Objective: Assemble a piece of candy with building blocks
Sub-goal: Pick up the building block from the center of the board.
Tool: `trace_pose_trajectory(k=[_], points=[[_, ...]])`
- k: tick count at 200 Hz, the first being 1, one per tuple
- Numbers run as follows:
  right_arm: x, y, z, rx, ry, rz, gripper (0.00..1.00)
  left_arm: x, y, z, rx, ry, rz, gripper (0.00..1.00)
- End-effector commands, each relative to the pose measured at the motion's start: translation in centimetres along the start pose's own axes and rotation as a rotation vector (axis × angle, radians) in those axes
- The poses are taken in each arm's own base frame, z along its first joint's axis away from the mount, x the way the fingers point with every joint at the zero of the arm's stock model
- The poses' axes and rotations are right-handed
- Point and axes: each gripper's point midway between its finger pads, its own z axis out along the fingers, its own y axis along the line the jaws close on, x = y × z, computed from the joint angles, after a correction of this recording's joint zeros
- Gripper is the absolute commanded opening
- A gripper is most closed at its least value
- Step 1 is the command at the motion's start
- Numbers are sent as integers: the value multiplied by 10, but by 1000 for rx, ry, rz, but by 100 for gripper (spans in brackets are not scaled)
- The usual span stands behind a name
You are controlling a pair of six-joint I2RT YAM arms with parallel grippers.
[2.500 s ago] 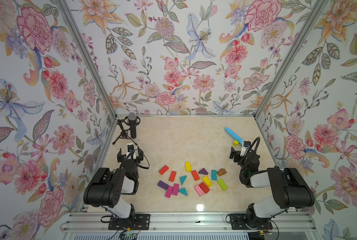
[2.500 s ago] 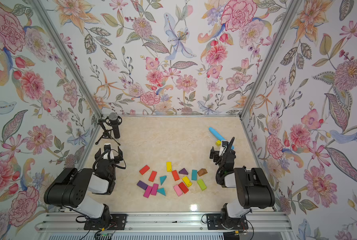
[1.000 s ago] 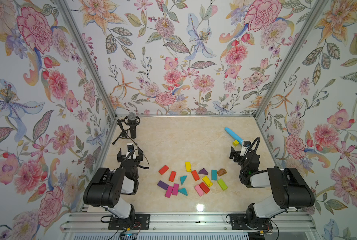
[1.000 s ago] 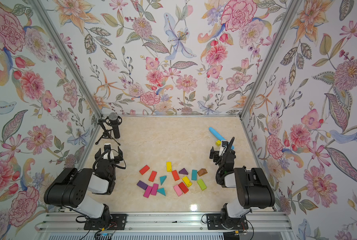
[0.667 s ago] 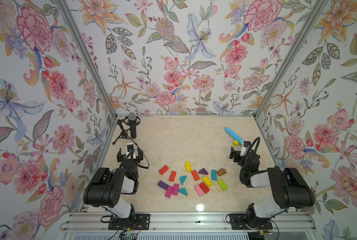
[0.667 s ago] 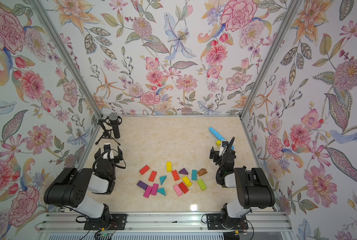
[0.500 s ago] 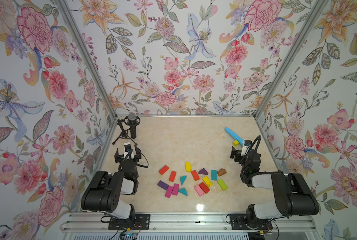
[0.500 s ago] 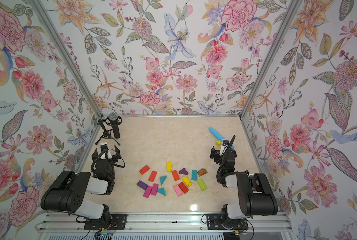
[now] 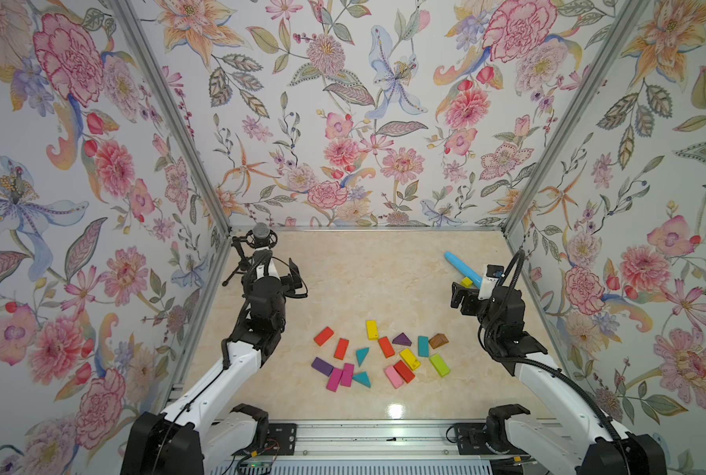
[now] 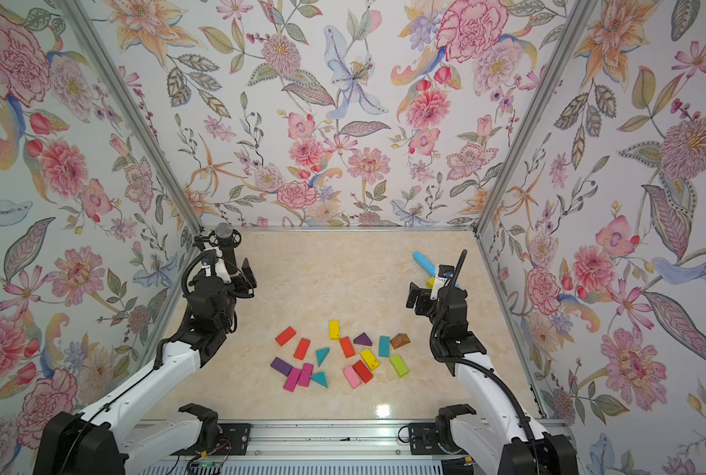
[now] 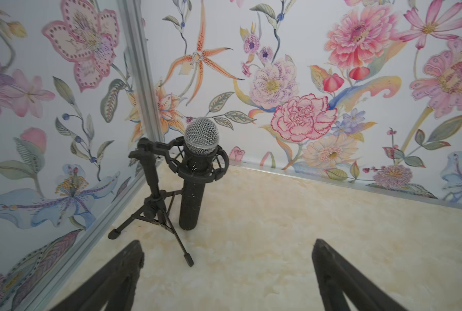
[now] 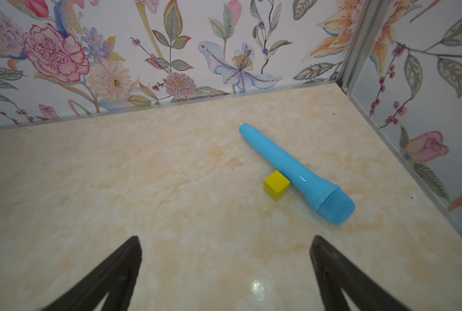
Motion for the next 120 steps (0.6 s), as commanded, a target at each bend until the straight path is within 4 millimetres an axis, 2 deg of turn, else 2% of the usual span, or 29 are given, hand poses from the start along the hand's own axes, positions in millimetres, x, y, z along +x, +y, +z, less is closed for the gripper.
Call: trace_pose_trajectory(k=[1, 17, 37, 55, 75, 88, 120], points=[[52, 39, -17, -110, 258, 53, 100, 91, -44, -27, 200, 402, -34, 99], [70, 72, -27, -180, 316, 47, 100, 115, -76, -47, 297, 470, -42, 99], [93, 107, -34, -248, 388, 26, 100, 149, -97, -63, 334, 535, -26, 99], [113, 135, -36, -284, 444, -35, 100, 177, -99, -66, 311, 584, 7, 99], [127, 161, -35, -352, 489, -59, 100, 193, -106, -64, 316, 612, 40, 99], [133, 173, -33, -395, 512, -59, 100, 204, -107, -61, 308, 647, 77, 99], [140, 194, -32, -492, 537, -53, 100, 229, -97, -56, 247, 709, 155, 99]])
